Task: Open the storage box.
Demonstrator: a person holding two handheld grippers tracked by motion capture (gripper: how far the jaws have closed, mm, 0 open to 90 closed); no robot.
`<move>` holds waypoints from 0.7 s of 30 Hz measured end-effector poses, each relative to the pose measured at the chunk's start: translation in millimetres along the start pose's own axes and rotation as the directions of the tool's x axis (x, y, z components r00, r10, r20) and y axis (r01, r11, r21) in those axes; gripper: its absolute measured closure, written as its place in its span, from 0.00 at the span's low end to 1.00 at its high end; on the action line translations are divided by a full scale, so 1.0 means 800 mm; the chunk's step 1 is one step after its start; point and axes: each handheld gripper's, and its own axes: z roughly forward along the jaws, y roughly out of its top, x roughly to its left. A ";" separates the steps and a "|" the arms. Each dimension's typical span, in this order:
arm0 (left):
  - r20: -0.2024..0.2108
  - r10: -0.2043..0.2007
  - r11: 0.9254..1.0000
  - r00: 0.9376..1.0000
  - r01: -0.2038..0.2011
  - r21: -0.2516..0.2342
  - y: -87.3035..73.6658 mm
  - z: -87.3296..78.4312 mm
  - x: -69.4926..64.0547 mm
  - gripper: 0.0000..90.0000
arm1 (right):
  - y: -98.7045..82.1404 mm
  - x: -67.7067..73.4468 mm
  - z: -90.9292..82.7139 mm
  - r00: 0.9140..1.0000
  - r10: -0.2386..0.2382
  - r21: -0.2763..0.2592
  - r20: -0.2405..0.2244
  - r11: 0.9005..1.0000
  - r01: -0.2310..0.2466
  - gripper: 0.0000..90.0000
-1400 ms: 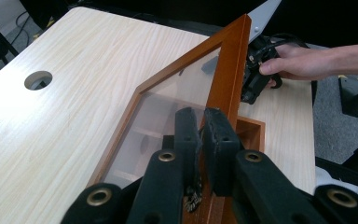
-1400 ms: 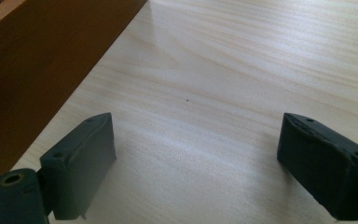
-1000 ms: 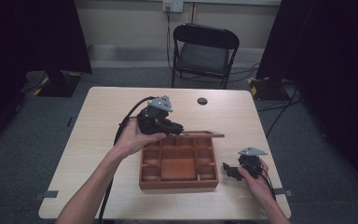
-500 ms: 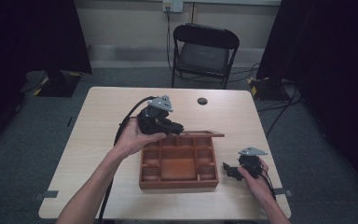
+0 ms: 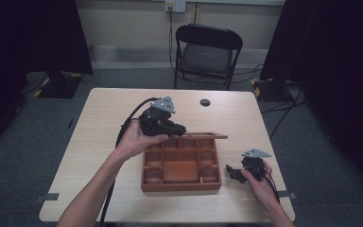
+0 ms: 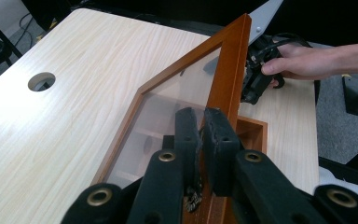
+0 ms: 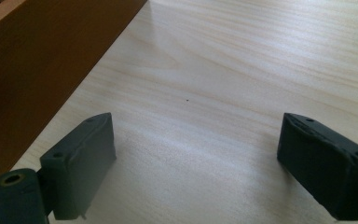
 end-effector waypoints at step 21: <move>-0.001 0.006 1.000 1.000 -0.006 0.002 0.000 0.000 0.000 0.94 | 0.000 0.000 0.000 1.000 0.000 0.000 0.000 1.000 0.000 0.12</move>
